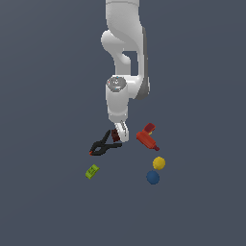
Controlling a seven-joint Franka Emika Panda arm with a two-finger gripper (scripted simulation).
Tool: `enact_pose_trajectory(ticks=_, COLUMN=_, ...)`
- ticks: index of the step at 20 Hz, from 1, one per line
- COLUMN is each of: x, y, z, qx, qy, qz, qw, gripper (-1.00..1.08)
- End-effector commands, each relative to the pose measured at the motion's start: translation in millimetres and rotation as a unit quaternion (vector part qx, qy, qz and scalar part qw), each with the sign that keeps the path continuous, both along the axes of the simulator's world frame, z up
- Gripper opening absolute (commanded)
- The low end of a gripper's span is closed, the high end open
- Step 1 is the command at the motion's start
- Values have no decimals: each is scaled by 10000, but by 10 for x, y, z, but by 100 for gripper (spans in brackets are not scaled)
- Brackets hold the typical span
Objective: Pick up a designated object from a clutter of objects.
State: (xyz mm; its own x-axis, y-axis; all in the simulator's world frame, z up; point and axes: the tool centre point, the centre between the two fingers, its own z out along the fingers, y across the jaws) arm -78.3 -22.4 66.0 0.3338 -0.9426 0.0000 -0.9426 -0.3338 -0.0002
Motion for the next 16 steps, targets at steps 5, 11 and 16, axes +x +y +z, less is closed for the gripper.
enact_pose_trajectory(ticks=5, x=-10, y=-2, z=-271, qx=-1, qy=2, qz=-14, qw=10000, gripper=100)
enact_pose_trajectory(ticks=11, x=-9, y=-1, z=-389, qx=0, qy=1, qz=-20, qw=10000, gripper=100)
enact_pose_trajectory(ticks=16, x=-9, y=-1, z=-391, qx=0, qy=1, qz=-20, qw=10000, gripper=-100)
